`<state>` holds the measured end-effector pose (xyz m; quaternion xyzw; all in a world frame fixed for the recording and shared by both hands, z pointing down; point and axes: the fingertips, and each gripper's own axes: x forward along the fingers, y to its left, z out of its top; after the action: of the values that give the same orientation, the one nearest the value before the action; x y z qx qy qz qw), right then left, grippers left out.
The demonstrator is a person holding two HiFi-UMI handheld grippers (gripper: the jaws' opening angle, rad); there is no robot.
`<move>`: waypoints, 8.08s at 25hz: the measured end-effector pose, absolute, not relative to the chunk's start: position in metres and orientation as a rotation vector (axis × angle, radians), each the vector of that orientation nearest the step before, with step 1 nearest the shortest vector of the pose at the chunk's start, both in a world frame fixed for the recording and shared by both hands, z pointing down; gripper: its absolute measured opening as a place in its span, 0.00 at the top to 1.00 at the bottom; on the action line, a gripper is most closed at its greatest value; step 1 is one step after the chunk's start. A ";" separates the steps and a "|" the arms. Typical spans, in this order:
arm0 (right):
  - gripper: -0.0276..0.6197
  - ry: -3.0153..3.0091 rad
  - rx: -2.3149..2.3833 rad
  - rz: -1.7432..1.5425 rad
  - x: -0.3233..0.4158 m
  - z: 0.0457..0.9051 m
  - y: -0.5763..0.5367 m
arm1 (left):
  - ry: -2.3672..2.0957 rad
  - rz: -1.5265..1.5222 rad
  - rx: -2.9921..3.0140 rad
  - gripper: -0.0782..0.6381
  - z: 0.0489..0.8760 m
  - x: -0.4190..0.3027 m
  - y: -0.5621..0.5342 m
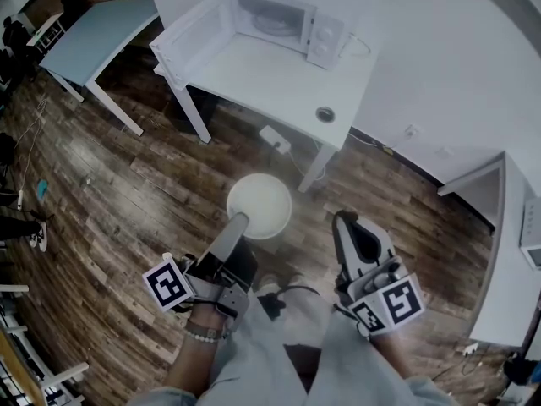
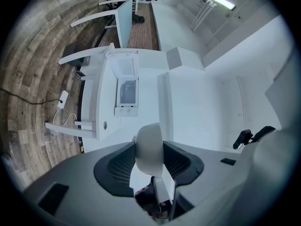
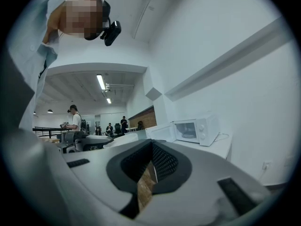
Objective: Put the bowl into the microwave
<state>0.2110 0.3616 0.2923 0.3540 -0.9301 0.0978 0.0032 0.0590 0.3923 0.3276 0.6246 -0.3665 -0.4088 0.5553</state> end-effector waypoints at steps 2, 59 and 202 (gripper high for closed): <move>0.96 -2.919 1.121 0.304 0.209 0.292 0.364 | -0.858 -0.963 1.476 0.64 0.328 0.057 0.395; 0.96 -3.028 0.685 0.296 0.106 0.307 0.094 | -1.056 -1.184 1.433 0.64 0.313 -0.025 0.163; 0.96 -2.607 1.279 0.481 0.014 0.403 -0.170 | -0.855 -0.602 1.410 0.64 0.477 -0.089 -0.280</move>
<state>0.0136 -0.1699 0.4026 0.4324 -0.8813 0.1627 0.0990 -0.0886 -0.2801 0.4765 0.6181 -0.3745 -0.2638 0.6389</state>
